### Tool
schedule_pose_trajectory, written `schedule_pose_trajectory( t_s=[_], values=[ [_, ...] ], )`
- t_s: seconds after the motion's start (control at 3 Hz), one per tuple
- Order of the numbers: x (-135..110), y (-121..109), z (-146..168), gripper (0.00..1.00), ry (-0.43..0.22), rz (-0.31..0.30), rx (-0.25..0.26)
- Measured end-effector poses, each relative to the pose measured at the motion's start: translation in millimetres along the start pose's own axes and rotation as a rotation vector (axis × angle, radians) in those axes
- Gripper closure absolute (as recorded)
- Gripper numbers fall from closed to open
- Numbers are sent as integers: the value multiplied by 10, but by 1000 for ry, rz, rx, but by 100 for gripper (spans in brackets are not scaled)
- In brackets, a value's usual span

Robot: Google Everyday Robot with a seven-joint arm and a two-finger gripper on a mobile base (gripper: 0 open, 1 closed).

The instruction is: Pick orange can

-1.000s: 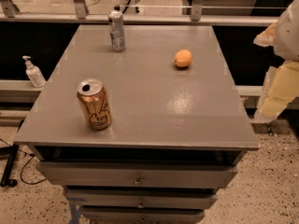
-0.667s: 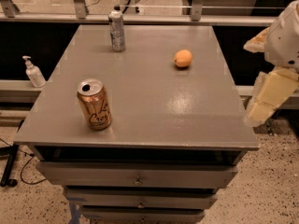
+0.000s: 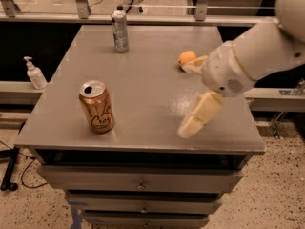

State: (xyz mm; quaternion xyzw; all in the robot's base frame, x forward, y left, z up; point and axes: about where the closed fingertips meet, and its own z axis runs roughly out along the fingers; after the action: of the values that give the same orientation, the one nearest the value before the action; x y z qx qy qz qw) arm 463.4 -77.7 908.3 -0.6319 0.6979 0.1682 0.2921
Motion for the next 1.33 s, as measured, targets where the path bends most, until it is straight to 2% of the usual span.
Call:
schedule_pose_trajectory(
  t_s=[0.33, 0.67, 1.0, 1.33],
  values=[
    [-633, -3, 554, 0, -240, -19, -64],
    [-1210, 21, 956, 0, -443, -12, -111],
    [-1535, 97, 1228, 0, -574, 19, -152],
    [-1640, 164, 1395, 15, -637, 45, -173]
  ],
)
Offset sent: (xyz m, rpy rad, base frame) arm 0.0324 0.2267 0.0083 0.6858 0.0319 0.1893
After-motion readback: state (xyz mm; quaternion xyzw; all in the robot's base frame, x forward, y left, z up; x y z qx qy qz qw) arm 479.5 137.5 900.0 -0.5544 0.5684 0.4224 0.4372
